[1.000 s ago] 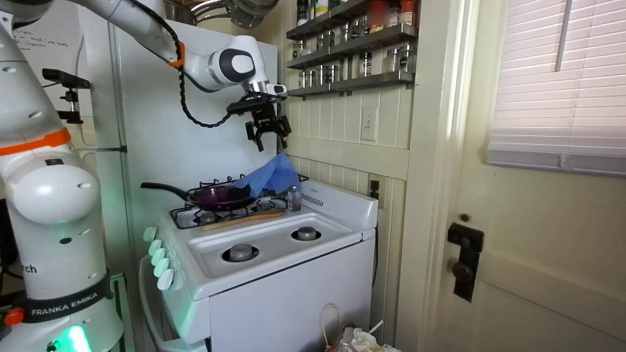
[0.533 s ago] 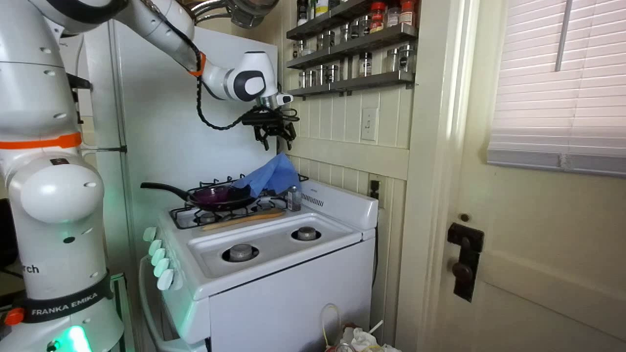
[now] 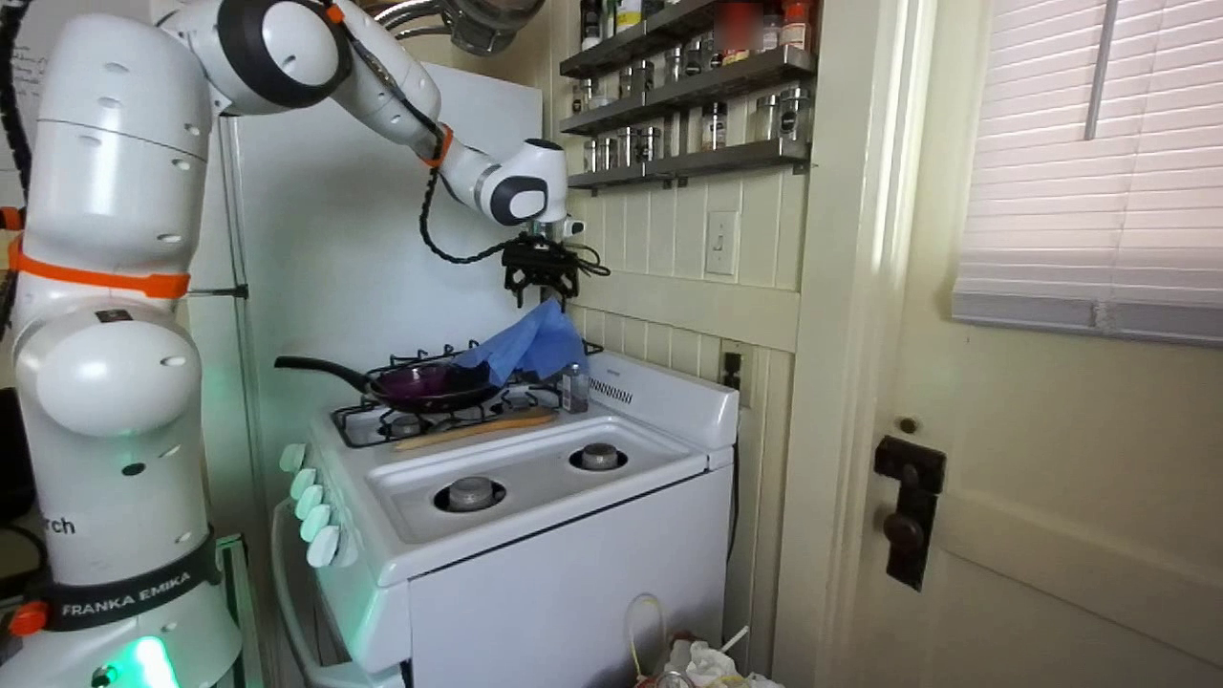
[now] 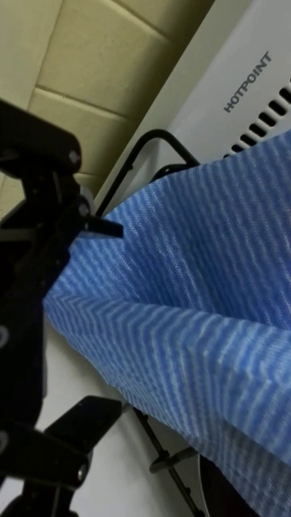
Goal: Use the blue fabric to wipe the right side of the stove.
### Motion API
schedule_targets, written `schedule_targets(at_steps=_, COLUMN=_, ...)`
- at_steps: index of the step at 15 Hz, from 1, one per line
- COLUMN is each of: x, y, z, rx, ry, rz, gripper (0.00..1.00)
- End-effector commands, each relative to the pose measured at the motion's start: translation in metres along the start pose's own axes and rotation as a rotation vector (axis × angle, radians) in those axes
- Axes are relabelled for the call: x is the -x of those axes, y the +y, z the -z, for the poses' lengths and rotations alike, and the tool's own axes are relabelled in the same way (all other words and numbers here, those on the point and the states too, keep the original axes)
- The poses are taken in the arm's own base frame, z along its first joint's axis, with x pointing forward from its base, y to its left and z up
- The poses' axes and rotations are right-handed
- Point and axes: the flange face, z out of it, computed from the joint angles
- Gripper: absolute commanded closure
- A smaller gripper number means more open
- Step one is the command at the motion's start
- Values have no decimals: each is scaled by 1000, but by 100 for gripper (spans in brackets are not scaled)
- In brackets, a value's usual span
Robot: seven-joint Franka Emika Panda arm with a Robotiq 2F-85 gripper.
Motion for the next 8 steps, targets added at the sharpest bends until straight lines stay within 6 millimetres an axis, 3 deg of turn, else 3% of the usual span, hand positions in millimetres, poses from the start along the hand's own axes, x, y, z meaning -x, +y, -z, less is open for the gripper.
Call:
schedule_targets(at_steps=1, x=-22, y=15, z=-21, rx=-135, ry=-30, rz=58, gripper=0)
schedule_targets(at_steps=5, x=-37, y=10, z=-37, rx=-221, ry=-121, rz=73, gripper=0)
schedule_targets(at_steps=6, x=-39, y=7, z=-41, rx=-240, ry=-146, rz=74, gripper=7)
schedule_targets(at_steps=7, x=-40, y=7, z=-44, rx=-261, ry=-163, rz=75, gripper=27)
schedule_targets(at_steps=8, x=-41, y=6, z=-46, rx=-281, ry=-176, rz=76, gripper=31)
